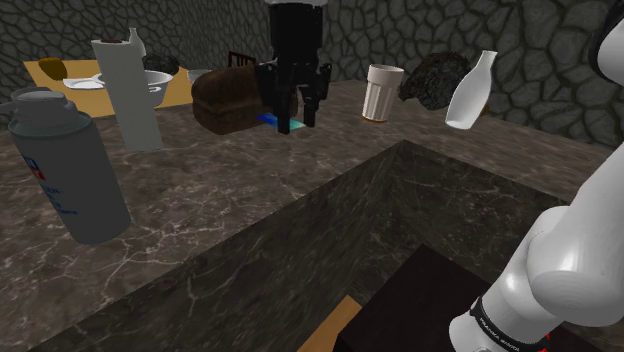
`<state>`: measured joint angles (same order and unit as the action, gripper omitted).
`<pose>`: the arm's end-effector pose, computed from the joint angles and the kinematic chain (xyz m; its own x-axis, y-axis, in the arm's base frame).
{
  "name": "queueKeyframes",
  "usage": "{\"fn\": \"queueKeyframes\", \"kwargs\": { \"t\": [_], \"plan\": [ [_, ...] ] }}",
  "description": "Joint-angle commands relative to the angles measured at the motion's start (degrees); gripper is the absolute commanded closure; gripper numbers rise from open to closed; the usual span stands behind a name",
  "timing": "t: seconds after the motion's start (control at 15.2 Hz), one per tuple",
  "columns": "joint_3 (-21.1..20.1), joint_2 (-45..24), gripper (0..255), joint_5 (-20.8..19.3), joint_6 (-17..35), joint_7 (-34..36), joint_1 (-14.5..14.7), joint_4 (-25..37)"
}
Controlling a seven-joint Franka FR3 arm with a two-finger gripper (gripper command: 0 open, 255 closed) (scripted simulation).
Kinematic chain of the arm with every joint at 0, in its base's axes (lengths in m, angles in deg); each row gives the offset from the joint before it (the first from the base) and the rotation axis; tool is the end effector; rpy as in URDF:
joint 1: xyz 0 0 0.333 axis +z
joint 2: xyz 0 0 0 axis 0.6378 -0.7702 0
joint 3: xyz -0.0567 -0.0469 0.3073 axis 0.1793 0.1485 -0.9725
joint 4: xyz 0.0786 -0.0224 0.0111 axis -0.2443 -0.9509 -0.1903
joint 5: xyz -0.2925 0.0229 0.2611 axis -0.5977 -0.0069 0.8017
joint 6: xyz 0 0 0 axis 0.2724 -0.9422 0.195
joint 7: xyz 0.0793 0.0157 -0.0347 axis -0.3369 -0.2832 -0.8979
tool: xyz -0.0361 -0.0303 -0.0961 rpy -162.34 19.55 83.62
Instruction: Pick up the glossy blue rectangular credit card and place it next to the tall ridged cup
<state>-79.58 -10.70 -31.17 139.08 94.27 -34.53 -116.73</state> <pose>0.4432 0.2772 0.6399 0.9880 0.0547 -0.1444 0.0511 -0.9983 -0.0285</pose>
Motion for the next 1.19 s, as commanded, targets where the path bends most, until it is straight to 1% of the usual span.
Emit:
{"fn": "queueKeyframes", "kwargs": {
  "t": [0.0,0.66,1.12],
  "plan": [
    [-0.1,-0.4,255,-0.1,-1.6,0.3,0.1,2.0],
    [-0.9,-5.1,255,-1.7,-10.6,2.5,0.8,15.3],
    [-1.9,-10.5,255,-3.9,-18.2,4.8,2.5,28.0]
  ]
}}
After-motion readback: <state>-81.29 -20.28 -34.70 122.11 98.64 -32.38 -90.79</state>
